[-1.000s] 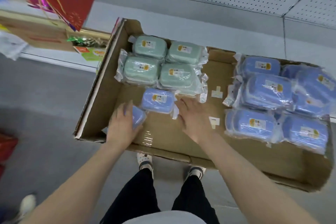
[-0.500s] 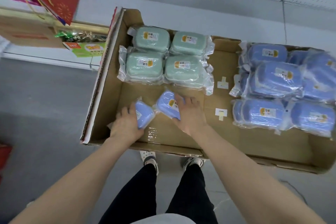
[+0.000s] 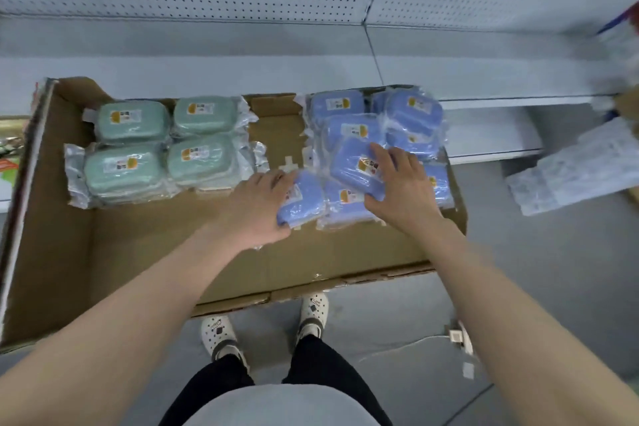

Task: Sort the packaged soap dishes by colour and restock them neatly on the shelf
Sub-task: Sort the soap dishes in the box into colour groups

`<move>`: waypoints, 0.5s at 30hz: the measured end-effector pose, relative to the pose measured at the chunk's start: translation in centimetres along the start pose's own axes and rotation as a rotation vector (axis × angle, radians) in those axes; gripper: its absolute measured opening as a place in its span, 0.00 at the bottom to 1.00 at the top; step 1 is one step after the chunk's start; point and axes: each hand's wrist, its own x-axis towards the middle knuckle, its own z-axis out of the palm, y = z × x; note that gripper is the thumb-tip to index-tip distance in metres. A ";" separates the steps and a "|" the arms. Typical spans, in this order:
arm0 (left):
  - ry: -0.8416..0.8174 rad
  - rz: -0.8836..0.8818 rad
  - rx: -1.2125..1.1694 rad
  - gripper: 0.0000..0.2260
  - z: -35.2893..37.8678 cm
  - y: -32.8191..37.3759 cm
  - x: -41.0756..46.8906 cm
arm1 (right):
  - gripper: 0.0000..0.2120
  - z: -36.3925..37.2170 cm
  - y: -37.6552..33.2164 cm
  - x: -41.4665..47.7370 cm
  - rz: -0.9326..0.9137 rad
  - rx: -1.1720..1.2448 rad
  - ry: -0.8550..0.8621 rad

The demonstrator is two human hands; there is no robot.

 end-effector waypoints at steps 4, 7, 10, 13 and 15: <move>-0.023 0.129 -0.007 0.41 0.4 6.6 5.8 | 0.39 -1.3 8.3 -1.3 0.122 -0.077 -0.099; -0.040 0.152 0.023 0.39 1.5 8.6 8.6 | 0.38 -1.2 11.7 -0.8 0.132 -0.095 -0.175; -0.027 0.145 0.064 0.33 2.4 9.0 10.0 | 0.36 -0.2 12.9 0.8 0.066 -0.020 -0.182; -0.023 0.133 0.071 0.31 3.2 9.2 10.2 | 0.34 0.9 12.7 2.3 -0.057 -0.012 -0.162; -0.021 0.123 0.067 0.32 3.5 9.2 10.2 | 0.33 1.3 12.3 2.7 -0.073 -0.067 -0.206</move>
